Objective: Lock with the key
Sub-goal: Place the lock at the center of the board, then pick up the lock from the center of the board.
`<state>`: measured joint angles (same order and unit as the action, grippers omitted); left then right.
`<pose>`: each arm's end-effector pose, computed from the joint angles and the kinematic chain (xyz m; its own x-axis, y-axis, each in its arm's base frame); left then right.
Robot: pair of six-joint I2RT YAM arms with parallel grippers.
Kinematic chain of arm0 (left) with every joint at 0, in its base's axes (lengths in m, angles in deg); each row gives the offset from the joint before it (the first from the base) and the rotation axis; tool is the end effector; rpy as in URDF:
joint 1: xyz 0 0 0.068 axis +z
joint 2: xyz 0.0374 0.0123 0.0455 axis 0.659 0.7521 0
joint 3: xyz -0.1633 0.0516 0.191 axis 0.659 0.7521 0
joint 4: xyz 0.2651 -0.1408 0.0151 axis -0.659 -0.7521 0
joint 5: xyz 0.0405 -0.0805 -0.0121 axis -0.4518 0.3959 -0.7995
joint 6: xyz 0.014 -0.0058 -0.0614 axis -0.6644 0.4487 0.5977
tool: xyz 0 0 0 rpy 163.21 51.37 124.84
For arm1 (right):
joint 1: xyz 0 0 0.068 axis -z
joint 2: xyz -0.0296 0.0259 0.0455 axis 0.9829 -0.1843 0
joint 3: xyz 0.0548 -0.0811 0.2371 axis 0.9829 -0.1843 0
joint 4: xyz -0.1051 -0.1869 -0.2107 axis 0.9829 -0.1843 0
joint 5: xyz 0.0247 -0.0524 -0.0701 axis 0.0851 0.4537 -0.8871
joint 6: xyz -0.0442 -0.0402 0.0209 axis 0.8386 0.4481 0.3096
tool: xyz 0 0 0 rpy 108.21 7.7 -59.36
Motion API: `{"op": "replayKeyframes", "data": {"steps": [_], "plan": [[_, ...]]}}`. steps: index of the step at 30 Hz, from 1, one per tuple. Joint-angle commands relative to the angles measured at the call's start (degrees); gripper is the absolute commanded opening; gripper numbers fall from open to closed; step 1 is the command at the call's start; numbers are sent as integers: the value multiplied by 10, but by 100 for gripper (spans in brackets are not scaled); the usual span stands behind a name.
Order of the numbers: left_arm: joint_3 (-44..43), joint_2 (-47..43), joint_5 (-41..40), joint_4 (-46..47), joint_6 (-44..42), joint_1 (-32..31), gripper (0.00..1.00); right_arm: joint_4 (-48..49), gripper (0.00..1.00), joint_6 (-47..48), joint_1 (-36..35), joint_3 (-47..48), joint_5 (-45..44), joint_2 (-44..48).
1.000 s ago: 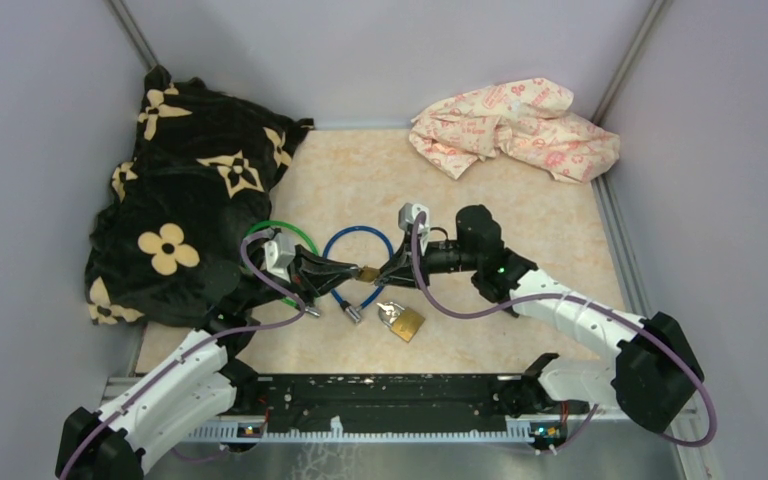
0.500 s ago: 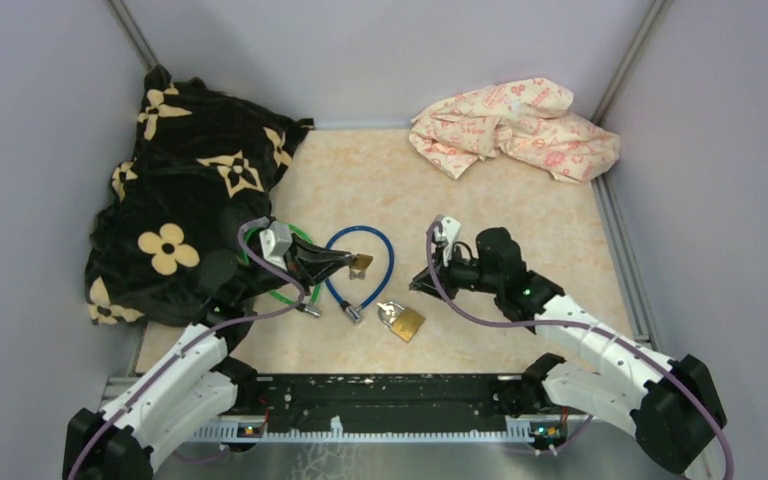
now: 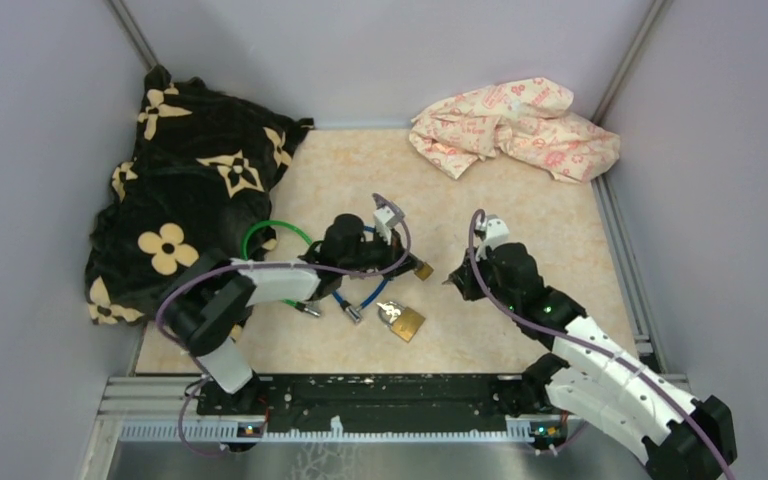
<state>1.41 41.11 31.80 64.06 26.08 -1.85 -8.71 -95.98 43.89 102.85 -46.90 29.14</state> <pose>0.2532 -0.2659 0.1430 -0.4607 0.0631 -0.8853 0.8228 0.4045 -0.3993 0.1976 0.1418 0.2168 -0.5687 -0.0060 -0.8225 -0.4310 0.8539 0.2917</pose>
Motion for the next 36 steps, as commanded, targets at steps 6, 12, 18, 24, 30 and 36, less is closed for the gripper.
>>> {"op": "replayKeyframes", "data": {"steps": [6,12,18,24,30,36], "plan": [[-91,162,-65,42,28,-51,4,-1,0,-90,1,-38,-49,-49],[-61,146,-127,49,14,-52,97,-87,51,-97,1,22,-152,-98],[35,26,-177,121,-51,-44,99,-209,98,-149,2,85,-301,-116],[153,-146,-188,121,-61,2,99,-269,98,-249,27,77,-368,-112],[276,-329,-226,139,-13,71,99,-246,92,-321,86,38,-359,-150],[335,-432,-247,128,27,82,99,-244,76,-348,88,20,-329,-187]]}}
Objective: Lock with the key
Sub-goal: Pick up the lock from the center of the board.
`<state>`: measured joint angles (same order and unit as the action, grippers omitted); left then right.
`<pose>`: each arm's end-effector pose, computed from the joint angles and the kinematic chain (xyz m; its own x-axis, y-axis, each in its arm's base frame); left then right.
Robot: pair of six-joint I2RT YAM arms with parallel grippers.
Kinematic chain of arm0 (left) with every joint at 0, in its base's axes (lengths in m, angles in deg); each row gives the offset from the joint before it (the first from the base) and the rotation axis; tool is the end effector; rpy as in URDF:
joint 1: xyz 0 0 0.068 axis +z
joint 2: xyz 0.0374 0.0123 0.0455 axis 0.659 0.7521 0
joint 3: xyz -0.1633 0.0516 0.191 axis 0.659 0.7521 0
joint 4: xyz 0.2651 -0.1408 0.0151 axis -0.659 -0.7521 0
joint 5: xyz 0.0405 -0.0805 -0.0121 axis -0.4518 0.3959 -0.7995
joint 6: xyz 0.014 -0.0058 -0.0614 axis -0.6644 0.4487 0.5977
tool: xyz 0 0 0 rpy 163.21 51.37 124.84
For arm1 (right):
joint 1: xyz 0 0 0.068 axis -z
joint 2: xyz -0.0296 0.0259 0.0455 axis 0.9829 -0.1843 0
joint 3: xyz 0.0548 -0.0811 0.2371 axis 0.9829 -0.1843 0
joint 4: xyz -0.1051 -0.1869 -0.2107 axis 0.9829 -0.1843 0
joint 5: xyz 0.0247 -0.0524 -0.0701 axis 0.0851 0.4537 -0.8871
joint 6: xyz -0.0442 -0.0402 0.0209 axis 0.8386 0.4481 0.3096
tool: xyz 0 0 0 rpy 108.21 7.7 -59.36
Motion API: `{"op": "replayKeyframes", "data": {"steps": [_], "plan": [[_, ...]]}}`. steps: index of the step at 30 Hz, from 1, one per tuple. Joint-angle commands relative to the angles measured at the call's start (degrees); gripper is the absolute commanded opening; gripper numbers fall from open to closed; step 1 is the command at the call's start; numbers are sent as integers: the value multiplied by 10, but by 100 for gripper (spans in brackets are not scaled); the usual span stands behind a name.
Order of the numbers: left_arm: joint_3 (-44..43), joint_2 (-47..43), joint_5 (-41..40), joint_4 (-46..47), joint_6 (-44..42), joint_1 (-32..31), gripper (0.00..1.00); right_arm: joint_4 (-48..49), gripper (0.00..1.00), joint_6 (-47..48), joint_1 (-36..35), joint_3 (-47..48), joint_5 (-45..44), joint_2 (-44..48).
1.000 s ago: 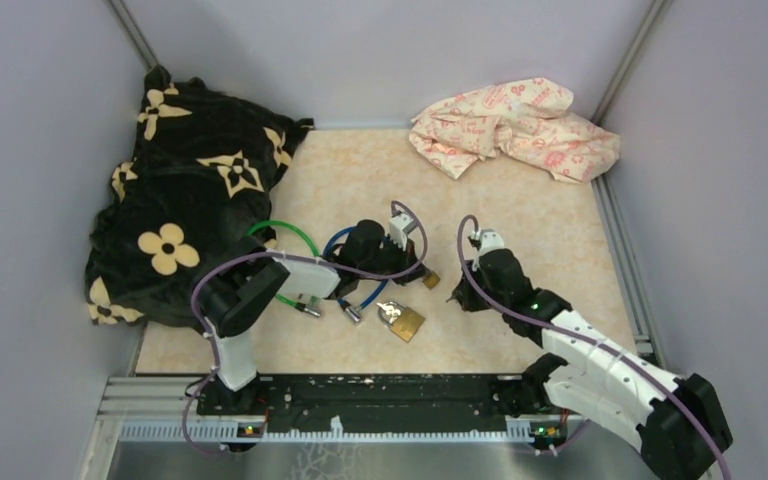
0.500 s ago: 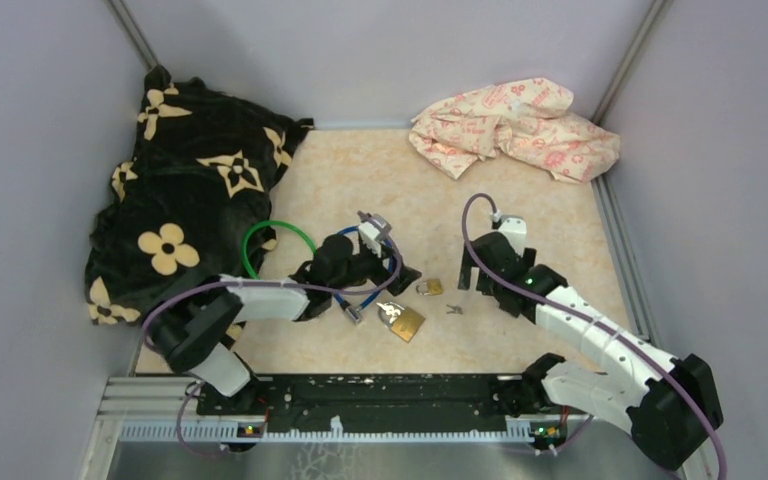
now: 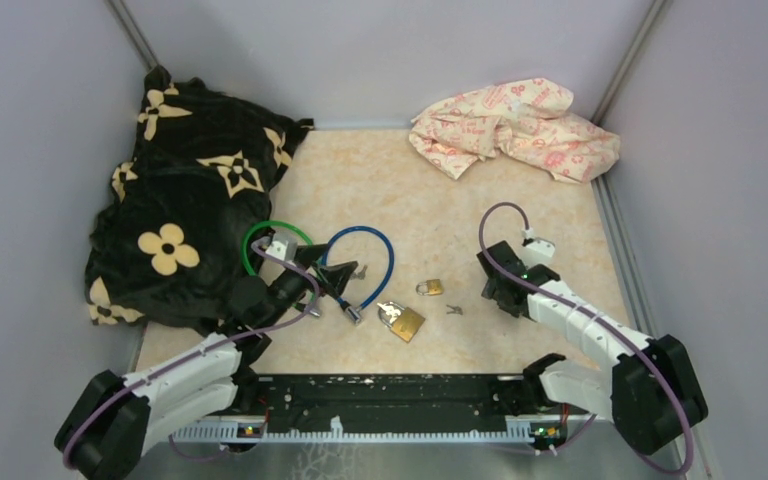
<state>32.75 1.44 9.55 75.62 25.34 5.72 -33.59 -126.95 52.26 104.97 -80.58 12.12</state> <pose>0.1938 -0.1422 0.1663 -0.1201 -0.2655 -0.9566 0.6250 0.7284 -0.2806 0.2108 0.0784 0.1386 -0.6964 0.3671 -0.6166 0.5002 0.8644 -0.0504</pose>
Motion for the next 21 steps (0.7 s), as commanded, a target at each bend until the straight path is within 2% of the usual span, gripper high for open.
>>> {"op": "replayKeyframes", "data": {"steps": [1,8,13,17,18,19,20,21], "plan": [[27,-41,-27,14,39,10,99,2,75,-42,4,-2,11,-22],[32,-50,-22,19,45,25,99,58,72,-8,28,-26,26,-37],[30,-47,-17,20,45,27,99,106,56,24,53,-45,51,-48],[27,-45,3,21,27,28,99,122,53,43,63,-52,68,-57],[26,-44,13,23,18,28,99,124,45,48,63,-52,71,-58],[26,-43,31,32,7,28,98,131,28,58,63,-52,80,-57],[27,-40,55,42,-13,29,97,140,15,72,63,-51,90,-57],[29,-35,107,54,-37,29,95,143,1,85,63,-47,104,-56]]}}
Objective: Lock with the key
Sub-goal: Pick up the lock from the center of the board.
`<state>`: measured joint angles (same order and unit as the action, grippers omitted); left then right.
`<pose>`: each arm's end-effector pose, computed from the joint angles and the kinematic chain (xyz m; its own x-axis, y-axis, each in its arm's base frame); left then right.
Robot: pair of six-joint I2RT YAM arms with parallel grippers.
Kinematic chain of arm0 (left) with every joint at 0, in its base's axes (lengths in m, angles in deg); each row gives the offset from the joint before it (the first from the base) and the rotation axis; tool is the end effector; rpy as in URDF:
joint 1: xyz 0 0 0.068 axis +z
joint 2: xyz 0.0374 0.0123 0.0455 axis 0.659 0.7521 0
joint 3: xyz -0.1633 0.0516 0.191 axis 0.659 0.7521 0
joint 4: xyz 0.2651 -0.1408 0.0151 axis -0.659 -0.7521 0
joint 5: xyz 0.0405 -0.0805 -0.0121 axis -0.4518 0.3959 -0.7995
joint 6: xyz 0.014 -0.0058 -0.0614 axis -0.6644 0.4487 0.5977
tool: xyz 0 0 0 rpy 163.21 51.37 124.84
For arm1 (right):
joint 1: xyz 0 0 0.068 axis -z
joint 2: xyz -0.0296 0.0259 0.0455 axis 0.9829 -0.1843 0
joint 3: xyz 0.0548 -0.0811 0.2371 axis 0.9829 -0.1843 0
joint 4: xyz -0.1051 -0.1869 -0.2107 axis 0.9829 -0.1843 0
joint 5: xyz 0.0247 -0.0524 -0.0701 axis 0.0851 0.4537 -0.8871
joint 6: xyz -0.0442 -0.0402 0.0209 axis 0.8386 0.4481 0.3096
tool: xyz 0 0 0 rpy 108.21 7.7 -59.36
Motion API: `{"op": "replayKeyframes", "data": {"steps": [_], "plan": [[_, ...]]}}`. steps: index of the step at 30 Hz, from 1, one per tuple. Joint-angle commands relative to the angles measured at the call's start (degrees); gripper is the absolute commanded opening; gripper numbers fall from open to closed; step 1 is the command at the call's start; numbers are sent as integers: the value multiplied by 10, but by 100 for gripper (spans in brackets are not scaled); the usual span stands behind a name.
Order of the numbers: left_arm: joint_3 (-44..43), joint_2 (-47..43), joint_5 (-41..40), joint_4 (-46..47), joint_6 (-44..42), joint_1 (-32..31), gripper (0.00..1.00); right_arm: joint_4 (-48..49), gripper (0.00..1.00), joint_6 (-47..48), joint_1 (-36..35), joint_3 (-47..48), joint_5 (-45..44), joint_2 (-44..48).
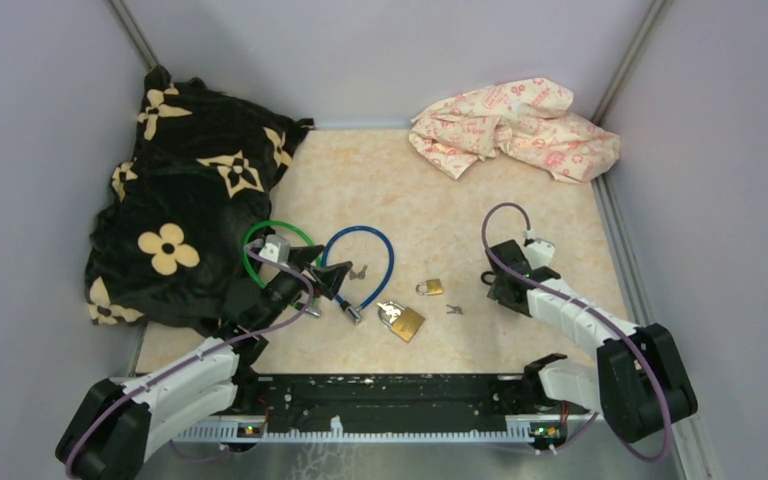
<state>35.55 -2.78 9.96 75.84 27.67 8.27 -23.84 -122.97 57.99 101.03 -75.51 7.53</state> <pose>0.1909 -0.1280 0.1644 -0.1113 -0.3144 -0.9427 0.6001 0.7349 -0.3159 0.2210 0.0623 0.1056 -0.7140 0.4044 -0.5715 0.5088 0.8605 -0.0267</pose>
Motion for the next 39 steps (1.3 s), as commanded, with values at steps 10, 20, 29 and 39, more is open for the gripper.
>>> {"op": "replayKeyframes", "data": {"steps": [10,20,29,39], "plan": [[-68,119,424,-56,-468,-22,83,91,0,165,-2,34,279,6],[-243,404,450,-94,-703,-146,82,189,0,154,-6,-20,438,67],[-365,532,313,-127,-675,-199,51,199,0,173,-7,-36,469,110],[-368,528,227,-152,-663,-215,0,186,0,193,-7,-14,467,119]]}}
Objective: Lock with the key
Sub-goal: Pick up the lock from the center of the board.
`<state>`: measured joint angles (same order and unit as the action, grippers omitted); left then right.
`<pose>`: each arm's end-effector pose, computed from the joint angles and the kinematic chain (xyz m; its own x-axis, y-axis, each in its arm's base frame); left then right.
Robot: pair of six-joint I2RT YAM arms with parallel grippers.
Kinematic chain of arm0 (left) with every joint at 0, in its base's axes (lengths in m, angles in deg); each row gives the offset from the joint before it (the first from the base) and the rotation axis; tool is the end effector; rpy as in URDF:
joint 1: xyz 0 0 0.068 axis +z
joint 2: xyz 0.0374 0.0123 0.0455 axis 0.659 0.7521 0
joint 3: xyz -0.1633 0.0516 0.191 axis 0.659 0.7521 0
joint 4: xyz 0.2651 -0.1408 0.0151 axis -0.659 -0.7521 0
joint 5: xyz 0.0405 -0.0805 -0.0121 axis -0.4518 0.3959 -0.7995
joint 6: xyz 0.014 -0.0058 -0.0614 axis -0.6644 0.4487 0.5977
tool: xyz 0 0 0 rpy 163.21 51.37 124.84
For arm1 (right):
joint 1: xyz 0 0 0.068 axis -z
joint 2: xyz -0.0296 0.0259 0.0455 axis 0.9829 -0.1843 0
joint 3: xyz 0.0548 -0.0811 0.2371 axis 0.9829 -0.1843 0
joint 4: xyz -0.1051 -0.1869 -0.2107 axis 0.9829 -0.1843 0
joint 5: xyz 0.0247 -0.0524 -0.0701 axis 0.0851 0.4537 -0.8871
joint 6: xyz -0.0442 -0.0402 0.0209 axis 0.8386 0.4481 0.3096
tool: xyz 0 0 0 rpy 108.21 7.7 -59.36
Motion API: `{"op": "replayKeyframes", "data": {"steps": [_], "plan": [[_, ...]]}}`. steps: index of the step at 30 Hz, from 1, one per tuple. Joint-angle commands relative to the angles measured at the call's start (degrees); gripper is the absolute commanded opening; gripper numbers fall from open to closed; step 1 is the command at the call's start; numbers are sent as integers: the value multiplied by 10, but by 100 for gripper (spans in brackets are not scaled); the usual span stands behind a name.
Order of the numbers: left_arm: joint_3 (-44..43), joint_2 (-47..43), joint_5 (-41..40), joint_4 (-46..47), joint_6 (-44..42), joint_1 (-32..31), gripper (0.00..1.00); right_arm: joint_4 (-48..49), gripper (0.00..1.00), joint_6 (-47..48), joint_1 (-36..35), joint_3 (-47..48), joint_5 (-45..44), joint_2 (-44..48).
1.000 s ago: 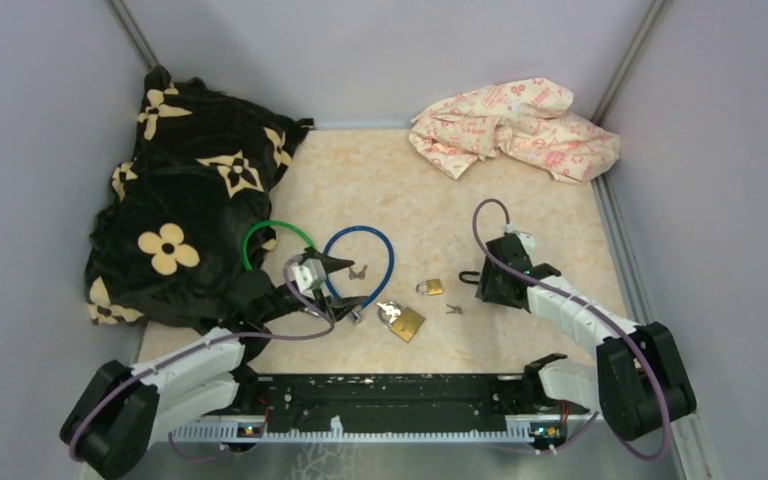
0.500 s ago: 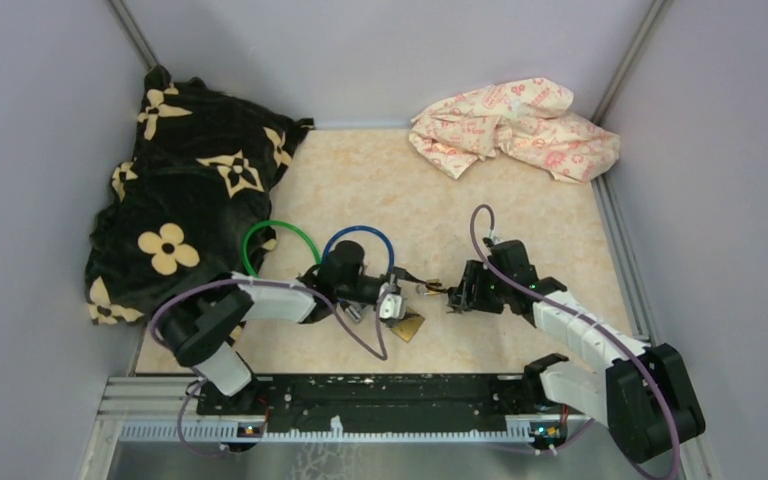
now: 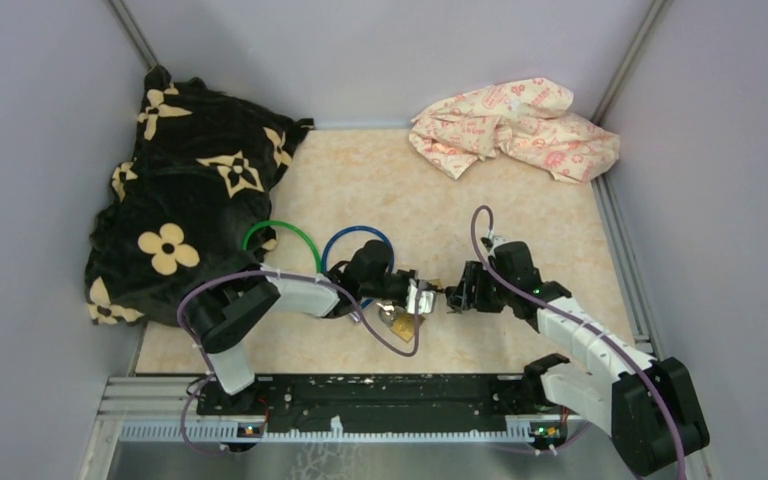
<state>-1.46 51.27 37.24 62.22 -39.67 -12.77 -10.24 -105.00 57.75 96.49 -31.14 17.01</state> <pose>0.2006 -0.3191 0.0940 0.5623 0.3104 -0.7665 0.8262 -0.1732 0.5360 0.2151 0.1003 0.1263 -0.8695 0.1389 -0.4739 -0.1353 0.8560 0.4990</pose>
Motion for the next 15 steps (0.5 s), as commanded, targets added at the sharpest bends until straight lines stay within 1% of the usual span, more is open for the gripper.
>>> {"op": "replayKeyframes", "data": {"steps": [1,2,3,4,5,6,8,10,12,15], "plan": [[3,-20,-59,-4,34,-4,0,46,0,18,-4,38,23,25],[0,-31,-74,4,65,-3,0,42,13,20,-4,43,21,29],[-6,-43,-86,7,106,1,0,39,37,26,-4,49,20,34],[-12,-57,-91,1,145,6,0,36,74,33,-4,56,20,40],[-18,-76,-85,-7,191,15,0,34,95,37,-4,62,14,48],[-22,-95,-70,-16,247,25,0,33,98,42,-4,66,11,59],[-25,-138,-35,-23,321,51,0,46,98,55,-4,67,20,86],[-24,-175,-14,-11,404,72,0,72,98,65,-2,62,42,117],[-11,-210,11,32,490,95,0,107,99,70,0,52,66,151],[27,-263,55,132,602,123,0,232,98,71,3,22,141,197]]}}
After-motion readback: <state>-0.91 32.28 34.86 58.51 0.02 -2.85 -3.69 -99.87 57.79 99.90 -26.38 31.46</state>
